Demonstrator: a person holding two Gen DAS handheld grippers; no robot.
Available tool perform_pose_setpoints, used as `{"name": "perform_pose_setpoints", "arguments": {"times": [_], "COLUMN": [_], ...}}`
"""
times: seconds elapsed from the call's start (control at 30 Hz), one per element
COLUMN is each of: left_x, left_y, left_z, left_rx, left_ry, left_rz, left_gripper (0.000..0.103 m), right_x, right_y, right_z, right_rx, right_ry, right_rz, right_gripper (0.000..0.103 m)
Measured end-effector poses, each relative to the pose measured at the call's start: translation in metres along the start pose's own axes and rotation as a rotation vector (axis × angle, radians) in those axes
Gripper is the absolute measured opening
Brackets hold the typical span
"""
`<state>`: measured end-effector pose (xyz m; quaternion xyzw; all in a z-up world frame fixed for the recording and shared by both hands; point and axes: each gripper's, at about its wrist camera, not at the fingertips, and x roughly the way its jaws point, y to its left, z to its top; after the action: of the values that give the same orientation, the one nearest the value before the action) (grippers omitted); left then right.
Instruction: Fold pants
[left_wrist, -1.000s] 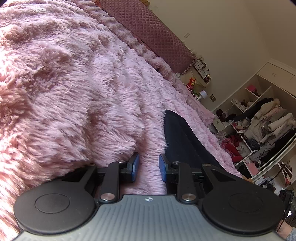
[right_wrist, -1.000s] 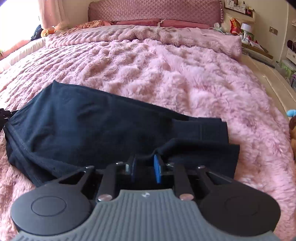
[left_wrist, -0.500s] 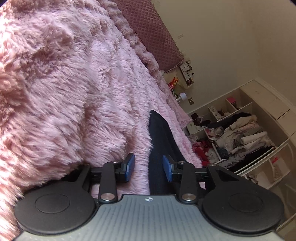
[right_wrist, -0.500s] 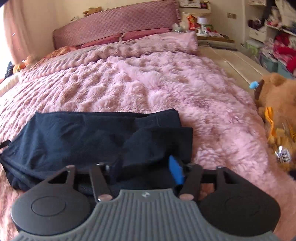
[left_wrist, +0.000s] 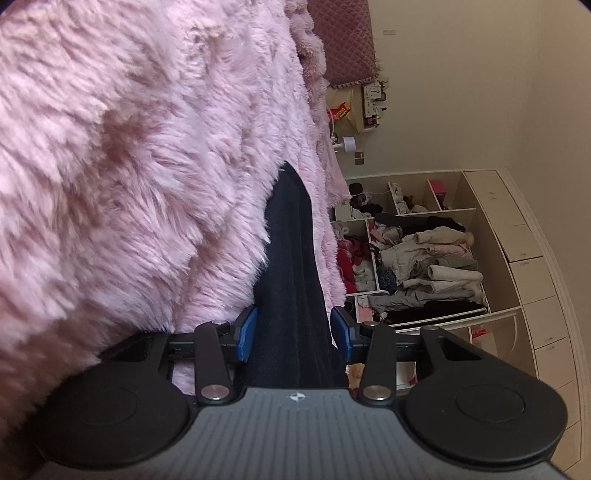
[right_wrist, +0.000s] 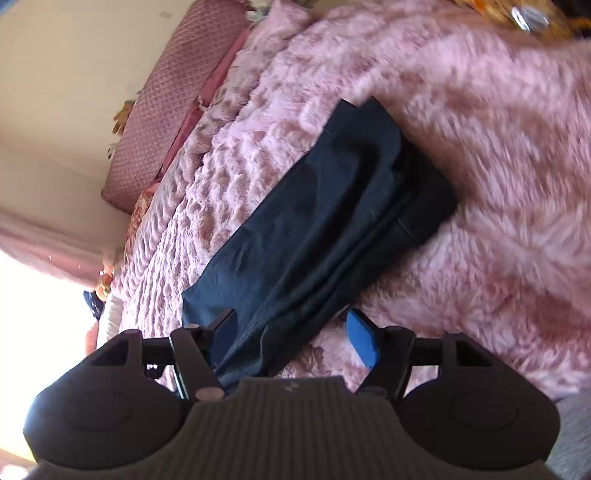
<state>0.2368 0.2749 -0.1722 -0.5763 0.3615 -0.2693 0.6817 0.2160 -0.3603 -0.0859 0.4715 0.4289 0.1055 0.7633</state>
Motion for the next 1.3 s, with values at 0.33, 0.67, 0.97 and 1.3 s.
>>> {"name": "perform_pose_setpoints", "arguments": {"times": [0.33,0.67,0.97,1.3], "left_x": [0.039,-0.008,-0.011,-0.016], "left_y": [-0.017,-0.069,-0.010,0.009], "left_z": [-0.008,-0.045,-0.044,-0.046], "left_rx": [-0.068,-0.025,-0.129,-0.132], "left_ry": [0.047,0.090,0.089,0.092], "left_rz": [0.188,0.259,0.275,0.196], "left_gripper": [0.015,0.009,0.010,0.012], "right_x": [0.033,0.157,0.218,0.199], "right_y": [0.052,0.152,0.167,0.160], "right_z": [-0.033,-0.047,-0.064,-0.096], "right_rx": [-0.080,-0.585,-0.777,-0.831], "right_ry": [-0.062,-0.051,-0.017,0.041], "right_rz": [0.200,-0.207,-0.477,-0.515], "right_gripper": [0.021,0.003,0.002,0.003]}}
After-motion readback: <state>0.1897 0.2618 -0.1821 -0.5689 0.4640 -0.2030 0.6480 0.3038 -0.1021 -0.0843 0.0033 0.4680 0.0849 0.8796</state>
